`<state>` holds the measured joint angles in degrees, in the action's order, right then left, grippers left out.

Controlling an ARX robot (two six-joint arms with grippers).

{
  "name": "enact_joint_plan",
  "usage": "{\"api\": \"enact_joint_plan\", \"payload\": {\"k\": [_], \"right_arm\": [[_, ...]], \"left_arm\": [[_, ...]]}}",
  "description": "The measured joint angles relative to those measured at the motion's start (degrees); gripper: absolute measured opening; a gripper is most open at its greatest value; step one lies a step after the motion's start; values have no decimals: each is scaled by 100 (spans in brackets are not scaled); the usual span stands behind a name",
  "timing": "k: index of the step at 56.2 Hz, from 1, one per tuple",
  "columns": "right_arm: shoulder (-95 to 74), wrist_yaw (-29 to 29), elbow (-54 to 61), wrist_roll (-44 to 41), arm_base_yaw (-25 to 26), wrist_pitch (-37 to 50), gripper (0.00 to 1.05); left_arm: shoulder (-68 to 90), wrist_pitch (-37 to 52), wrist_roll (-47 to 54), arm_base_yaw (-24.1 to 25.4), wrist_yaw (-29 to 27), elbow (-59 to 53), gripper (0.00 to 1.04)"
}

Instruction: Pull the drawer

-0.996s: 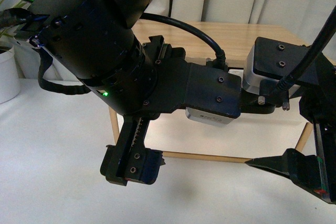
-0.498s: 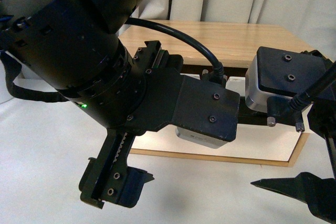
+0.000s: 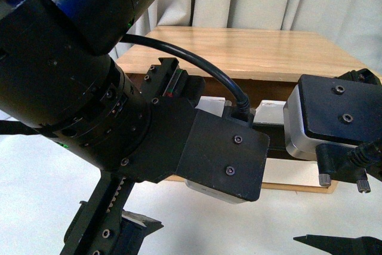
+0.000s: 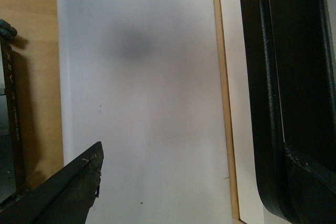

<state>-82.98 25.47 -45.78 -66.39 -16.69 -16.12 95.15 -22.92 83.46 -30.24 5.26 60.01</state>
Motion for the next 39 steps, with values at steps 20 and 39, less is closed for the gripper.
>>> {"api": "enact_joint_plan", "payload": {"k": [20, 39], "right_arm": [[481, 367, 352, 437, 52, 752, 96], [1137, 621, 590, 798, 470, 1296, 96]], "left_arm": [[-328, 997, -267, 28, 540, -511, 98], [-1025, 2177, -973, 315, 1034, -833, 98]]}}
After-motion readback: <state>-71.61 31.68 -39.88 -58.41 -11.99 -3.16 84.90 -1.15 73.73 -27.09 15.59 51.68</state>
